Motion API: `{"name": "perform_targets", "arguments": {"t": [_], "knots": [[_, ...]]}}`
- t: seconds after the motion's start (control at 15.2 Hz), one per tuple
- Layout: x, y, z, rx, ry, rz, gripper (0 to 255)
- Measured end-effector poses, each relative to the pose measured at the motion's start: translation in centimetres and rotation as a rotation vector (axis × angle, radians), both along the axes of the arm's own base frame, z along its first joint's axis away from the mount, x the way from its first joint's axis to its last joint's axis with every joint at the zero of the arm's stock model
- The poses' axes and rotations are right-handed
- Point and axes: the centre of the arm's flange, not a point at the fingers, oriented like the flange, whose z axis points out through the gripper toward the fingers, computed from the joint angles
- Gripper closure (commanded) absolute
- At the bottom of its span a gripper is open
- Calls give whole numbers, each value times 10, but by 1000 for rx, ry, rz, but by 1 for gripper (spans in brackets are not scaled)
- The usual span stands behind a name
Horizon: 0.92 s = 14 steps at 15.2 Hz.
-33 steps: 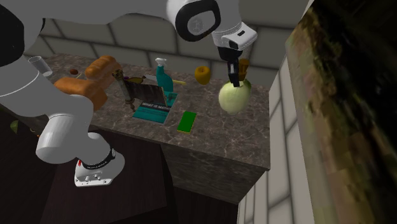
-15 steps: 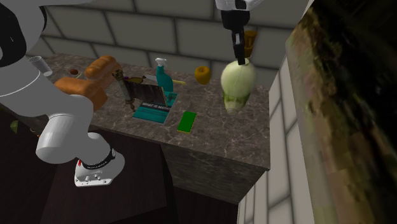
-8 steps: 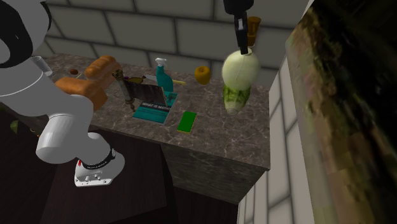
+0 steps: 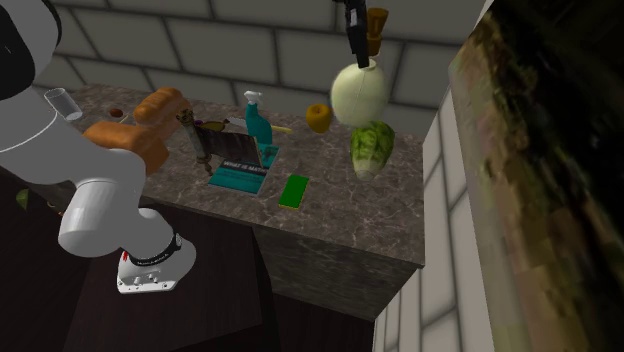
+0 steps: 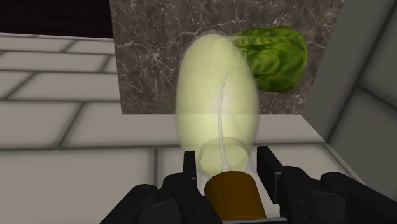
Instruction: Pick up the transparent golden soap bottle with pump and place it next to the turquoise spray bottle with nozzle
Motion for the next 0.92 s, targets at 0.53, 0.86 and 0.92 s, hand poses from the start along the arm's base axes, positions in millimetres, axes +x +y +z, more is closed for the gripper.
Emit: {"name": "perform_targets", "arguments": {"t": [0.53,0.86,0.92], "knots": [[-64,87,-2,-1,0,0,255],[-103,140,-3,-1,1,0,255],[-111,151,-2,-1,0,0,255]]}}
